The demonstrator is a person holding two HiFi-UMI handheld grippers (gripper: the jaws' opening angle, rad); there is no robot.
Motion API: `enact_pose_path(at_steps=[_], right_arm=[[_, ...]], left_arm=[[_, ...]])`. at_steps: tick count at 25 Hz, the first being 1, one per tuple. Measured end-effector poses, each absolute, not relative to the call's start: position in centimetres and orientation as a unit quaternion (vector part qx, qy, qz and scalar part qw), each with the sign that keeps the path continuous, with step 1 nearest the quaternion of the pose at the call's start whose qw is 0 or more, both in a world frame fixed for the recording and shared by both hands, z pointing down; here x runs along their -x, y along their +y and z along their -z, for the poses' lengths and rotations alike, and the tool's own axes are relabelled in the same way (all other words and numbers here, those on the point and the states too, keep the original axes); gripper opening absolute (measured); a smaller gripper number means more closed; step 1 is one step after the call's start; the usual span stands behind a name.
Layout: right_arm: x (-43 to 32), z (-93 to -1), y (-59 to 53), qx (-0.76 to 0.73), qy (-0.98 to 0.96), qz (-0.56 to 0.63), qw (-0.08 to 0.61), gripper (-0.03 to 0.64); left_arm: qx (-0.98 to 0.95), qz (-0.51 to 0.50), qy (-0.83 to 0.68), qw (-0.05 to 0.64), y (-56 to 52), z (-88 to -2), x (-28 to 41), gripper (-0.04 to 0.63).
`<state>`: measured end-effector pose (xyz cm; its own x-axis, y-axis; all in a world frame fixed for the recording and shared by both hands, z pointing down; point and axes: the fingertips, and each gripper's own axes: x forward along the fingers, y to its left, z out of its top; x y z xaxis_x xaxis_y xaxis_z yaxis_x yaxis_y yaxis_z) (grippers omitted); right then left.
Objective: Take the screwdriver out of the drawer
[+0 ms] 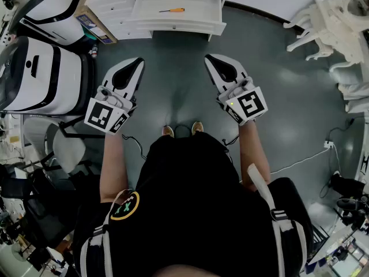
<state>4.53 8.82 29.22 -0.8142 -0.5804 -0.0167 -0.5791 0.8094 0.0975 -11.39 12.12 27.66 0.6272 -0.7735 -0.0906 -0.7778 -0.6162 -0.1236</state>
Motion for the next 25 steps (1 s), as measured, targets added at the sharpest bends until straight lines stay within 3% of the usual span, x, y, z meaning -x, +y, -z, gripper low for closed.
enact_pose_path(at_steps=[25], right_arm=[[-4.7, -29.9, 7.3, -0.323, -0.946, 0.036, 0.001, 0.020]], left_arm=[[0.900, -0.012, 0.430, 0.073, 11.4, -27.8, 11.8, 0.021]])
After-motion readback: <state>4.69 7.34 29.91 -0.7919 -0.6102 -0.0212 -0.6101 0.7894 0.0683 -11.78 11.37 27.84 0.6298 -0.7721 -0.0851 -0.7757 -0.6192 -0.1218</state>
